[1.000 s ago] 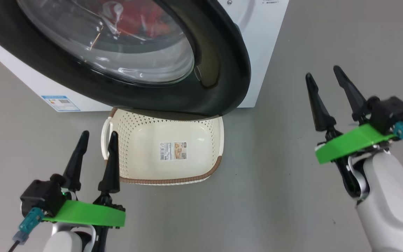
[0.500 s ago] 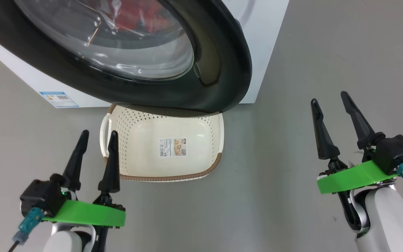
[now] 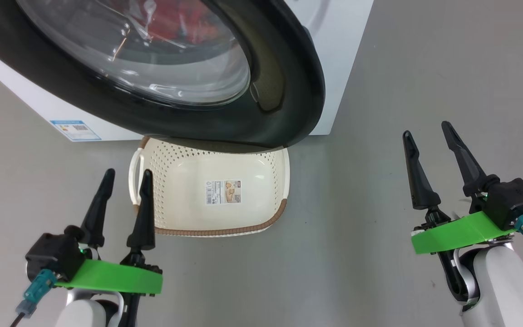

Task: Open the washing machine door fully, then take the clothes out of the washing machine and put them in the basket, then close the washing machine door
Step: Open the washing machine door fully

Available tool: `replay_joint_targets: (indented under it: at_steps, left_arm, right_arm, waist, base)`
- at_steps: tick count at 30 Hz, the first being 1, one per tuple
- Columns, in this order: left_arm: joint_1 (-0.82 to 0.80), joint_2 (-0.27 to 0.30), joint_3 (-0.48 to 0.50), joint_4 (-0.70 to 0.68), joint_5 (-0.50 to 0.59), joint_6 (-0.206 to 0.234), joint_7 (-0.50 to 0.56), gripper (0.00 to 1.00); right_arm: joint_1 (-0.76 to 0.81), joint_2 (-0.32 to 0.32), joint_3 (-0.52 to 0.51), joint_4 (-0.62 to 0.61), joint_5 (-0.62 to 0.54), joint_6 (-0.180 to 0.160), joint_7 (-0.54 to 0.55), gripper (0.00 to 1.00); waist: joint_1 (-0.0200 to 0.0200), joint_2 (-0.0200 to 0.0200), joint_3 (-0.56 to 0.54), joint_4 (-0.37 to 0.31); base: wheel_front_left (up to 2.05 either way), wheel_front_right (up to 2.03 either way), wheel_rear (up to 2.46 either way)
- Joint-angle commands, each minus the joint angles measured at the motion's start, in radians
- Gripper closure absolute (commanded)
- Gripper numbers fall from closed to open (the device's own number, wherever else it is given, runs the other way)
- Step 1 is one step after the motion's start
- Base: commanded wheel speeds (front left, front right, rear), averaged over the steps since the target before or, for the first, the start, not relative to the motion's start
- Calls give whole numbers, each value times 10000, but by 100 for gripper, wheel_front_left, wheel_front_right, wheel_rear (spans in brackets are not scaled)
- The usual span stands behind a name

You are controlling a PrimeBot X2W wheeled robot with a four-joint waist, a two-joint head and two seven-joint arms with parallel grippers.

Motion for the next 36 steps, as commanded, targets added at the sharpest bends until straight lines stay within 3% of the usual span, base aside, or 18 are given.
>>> replay_joint_targets:
  at_steps: [1, 8, 9, 10, 11, 17, 20, 26, 31, 36]
  left_arm:
    - [21, 179, 343, -262, 79, -58, -78, 0]
    - [12, 179, 343, -275, 82, -58, -78, 0]
    - [10, 179, 338, -274, 83, -58, -78, 0]
    - [8, 179, 330, -273, 81, -58, -78, 0]
    - [5, 179, 320, -270, 78, -58, -78, 0]
    - [-19, 179, 322, -263, 47, -58, -78, 0]
    - [-49, 179, 298, -275, 19, -58, -78, 0]
    - [-132, 179, 177, -267, 26, -58, -78, 0]
    - [-221, 179, 83, -297, -54, -58, -78, 0]
    - [-277, 179, -11, -252, -114, -58, -78, 0]
  right_arm:
    - [84, 53, 148, -237, -44, 65, -62, 0]
    - [20, 62, 142, -246, 13, 65, -62, 0]
    - [0, 63, 139, -210, 76, 65, -62, 5]
    - [-37, 64, 130, -154, 151, 65, -62, 58]
    - [-82, 65, 115, -58, 240, 65, -62, 100]
    - [-671, 69, 302, 740, 941, 65, -62, 100]
    - [-1313, 70, 371, 1560, 2070, 65, -62, 100]
    - [-3196, 71, 1123, 3362, 6243, 65, 361, 100]
    - [-4570, 71, 1199, 3682, 9922, 65, 1966, 100]
    - [-5652, 38, 1005, 4139, 12293, 65, 4226, 100]
  waist:
    - [0, -1, -2, 3]
    - [0, -1, 49, 17]
    - [0, -1, 59, 25]
    - [0, -1, 67, 35]
    - [0, -1, 75, 47]
    - [0, -1, 119, 79]
    - [0, -1, 158, 121]
    - [0, -1, 256, 265]
    - [0, -1, 383, 452]
    - [0, -1, 455, 613]
  base:
    - [0, 0, 0]
    - [0, 0, 0]
    - [0, 0, 0]
    - [0, 0, 0]
    - [0, 0, 0]
    - [0, 0, 0]
    - [0, 0, 0]
    - [0, 0, 0]
    - [0, 0, 0]
    - [0, 0, 0]
